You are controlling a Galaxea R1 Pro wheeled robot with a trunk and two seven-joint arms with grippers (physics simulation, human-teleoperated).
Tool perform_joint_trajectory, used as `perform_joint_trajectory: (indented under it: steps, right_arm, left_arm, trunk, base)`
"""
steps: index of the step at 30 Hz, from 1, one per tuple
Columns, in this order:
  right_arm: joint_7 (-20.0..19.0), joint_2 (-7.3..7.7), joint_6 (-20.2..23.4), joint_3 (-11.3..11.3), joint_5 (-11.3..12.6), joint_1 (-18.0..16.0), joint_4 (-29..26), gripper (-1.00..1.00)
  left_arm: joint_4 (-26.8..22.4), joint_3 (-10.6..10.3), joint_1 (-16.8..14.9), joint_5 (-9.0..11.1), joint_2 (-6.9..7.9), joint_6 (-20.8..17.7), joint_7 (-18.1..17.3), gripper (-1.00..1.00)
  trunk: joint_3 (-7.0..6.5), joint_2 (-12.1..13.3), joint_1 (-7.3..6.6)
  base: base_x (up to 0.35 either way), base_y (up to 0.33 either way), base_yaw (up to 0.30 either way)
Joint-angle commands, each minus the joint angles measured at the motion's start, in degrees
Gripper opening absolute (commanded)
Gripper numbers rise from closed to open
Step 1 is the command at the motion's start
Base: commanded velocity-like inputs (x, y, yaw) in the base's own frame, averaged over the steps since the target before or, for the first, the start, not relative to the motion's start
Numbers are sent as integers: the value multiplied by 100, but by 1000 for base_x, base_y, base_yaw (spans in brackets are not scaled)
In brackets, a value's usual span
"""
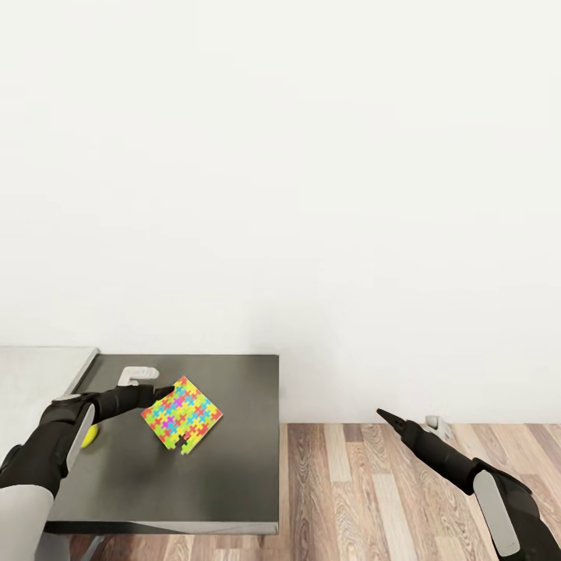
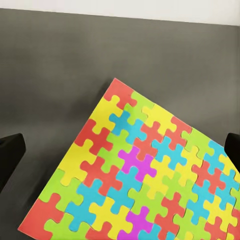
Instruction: Put all the toys in the child's room - the three board games (two on the bed and one on the table), the two jigsaw puzzles on the table, and the tennis ball on the table - inside the toy box on the table in the child's room.
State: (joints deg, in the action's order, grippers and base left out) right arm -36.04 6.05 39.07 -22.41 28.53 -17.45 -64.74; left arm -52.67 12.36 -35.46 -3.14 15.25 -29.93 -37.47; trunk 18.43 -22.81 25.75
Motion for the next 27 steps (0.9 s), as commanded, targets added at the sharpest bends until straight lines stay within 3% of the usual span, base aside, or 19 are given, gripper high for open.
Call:
perform_joint_trajectory:
  steps: [1, 17, 27]
  right_arm:
    - [-8, -2, 40, -9, 21, -5, 1, 100]
    - [-8, -4, 40, -9, 21, -4, 1, 100]
    - [-8, -7, 40, -9, 21, -5, 5, 100]
  left_arm:
    - [-4, 12, -5, -38, -4, -33, -42, 100]
    - [11, 3, -5, -46, 4, -31, -41, 100]
    - [11, 3, -5, -48, 0, -31, -41, 100]
  trunk:
    - [10, -11, 3]
    - [70, -11, 3]
    - [161, -11, 3]
  base:
    - [2, 1, 0]
    - [0, 2, 0]
    - [0, 112, 0]
